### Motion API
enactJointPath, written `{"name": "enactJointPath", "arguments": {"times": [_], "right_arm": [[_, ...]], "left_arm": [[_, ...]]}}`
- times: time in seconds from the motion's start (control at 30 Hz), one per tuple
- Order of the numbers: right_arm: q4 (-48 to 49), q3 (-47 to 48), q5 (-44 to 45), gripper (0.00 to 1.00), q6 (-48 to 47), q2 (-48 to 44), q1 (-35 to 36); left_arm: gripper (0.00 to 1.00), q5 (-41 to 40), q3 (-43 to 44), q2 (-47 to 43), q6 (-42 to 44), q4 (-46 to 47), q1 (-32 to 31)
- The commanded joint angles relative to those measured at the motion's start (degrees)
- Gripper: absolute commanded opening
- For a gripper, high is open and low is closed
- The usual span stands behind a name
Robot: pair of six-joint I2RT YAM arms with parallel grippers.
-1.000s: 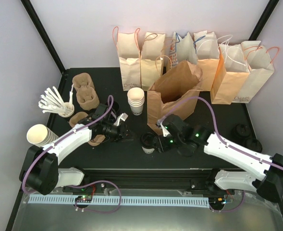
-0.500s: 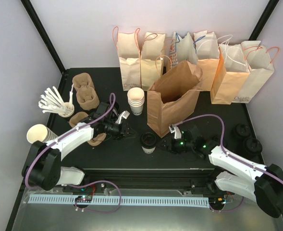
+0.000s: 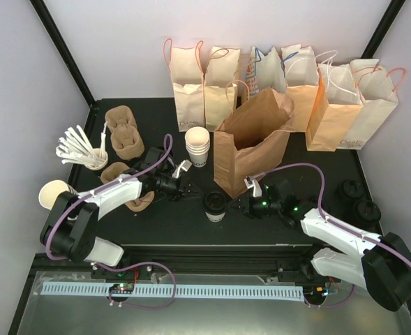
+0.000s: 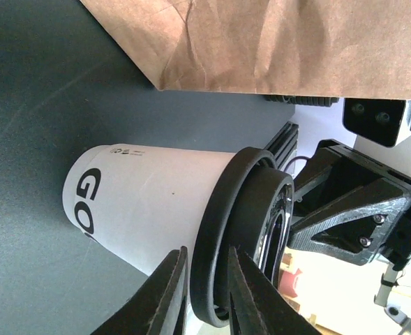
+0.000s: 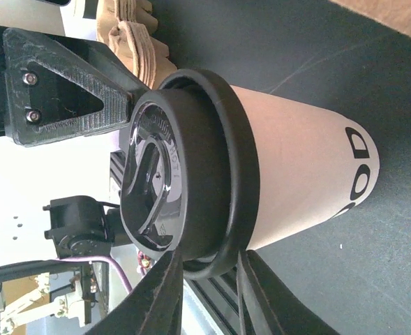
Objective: Pack the takeout coffee
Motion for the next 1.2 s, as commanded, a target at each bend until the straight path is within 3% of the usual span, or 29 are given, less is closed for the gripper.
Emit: {"name": "enactJointPath", "arguments": {"times": [0.0, 0.17, 0.8, 1.17], "right_arm": [[0.5, -0.7, -1.5, 0.24, -1.2, -0.2, -0.8], [0.4, -0.3, -2.1, 0.19, -2.0, 1.6, -0.9], [-4.4, -0.1, -1.9, 0.13, -6.4, 7.6, -0.9], [-2.1, -3.0, -3.2, 0.12, -6.8, 11.3, -0.9]], "left_arm": [[0.19, 2.3, 0.6, 0.7, -0.8, 3.1, -0.6], [0.15, 2.7, 0.0, 1.2, -0.8, 3.8, -1.2], [0.1, 0.3, -3.3, 3.8, 1.0, 4.6, -3.7], [0.09, -2.3, -7.4, 5.5, 0.2, 7.9, -7.0]]}}
